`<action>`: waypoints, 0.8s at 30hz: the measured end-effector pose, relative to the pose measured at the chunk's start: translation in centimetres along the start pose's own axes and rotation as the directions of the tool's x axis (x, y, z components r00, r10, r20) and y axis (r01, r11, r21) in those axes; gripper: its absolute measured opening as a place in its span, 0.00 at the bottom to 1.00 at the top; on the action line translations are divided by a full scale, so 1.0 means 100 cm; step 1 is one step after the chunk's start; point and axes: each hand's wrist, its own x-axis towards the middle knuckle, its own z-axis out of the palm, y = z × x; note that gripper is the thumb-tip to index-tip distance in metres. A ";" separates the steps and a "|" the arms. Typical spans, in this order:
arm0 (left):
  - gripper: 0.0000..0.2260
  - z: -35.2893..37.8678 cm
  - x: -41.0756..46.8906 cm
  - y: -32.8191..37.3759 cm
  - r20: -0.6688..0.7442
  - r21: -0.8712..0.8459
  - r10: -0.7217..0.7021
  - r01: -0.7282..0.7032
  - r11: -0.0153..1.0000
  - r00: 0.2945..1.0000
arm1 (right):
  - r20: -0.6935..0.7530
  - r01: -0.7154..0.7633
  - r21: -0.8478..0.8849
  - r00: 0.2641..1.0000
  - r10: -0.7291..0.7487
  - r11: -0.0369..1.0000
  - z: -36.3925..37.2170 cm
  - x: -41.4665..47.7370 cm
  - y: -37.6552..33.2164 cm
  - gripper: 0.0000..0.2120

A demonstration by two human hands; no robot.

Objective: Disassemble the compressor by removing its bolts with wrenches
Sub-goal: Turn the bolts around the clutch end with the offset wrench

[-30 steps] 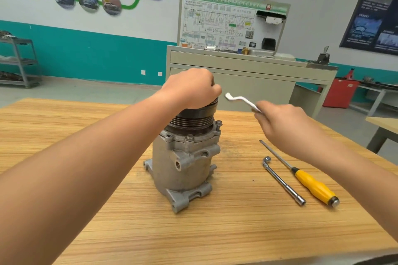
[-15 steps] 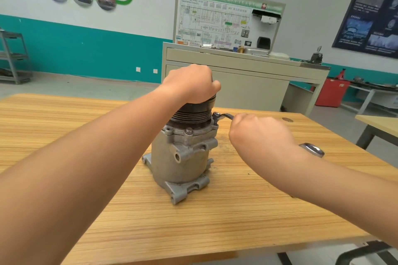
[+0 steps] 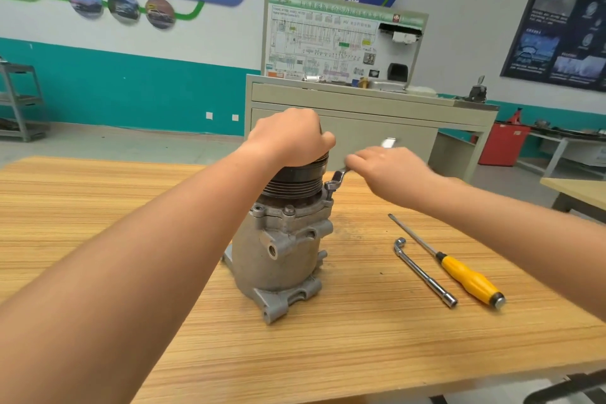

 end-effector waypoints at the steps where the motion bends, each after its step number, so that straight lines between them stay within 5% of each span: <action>1: 0.14 0.000 0.000 0.000 -0.009 -0.002 -0.009 0.009 1.000 1.000 | -0.079 0.021 0.076 0.997 -0.015 0.997 0.006 0.009 -0.007 0.14; 3: 0.14 -0.001 0.000 0.001 -0.016 -0.004 -0.025 0.025 1.000 1.000 | -0.231 0.048 0.273 0.973 0.017 0.961 0.017 0.022 -0.020 0.14; 7: 0.14 -0.002 -0.002 0.001 -0.018 -0.016 -0.034 0.033 0.999 0.999 | -0.308 -0.057 0.471 0.925 0.225 0.880 0.024 0.017 -0.031 0.14; 11: 0.15 -0.002 -0.002 0.001 0.000 -0.022 -0.031 0.031 0.999 1.000 | -0.198 -0.244 0.689 0.843 0.500 0.683 0.000 -0.009 -0.020 0.14; 17: 0.15 -0.001 -0.002 0.001 -0.003 -0.011 -0.013 0.013 1.000 1.000 | 0.155 -0.391 0.287 0.920 0.361 0.874 -0.033 -0.047 -0.027 0.12; 24: 0.15 -0.002 -0.003 0.002 -0.014 0.004 -0.013 0.013 1.000 1.000 | 0.284 -0.334 0.055 0.909 0.306 0.941 -0.047 -0.040 -0.054 0.11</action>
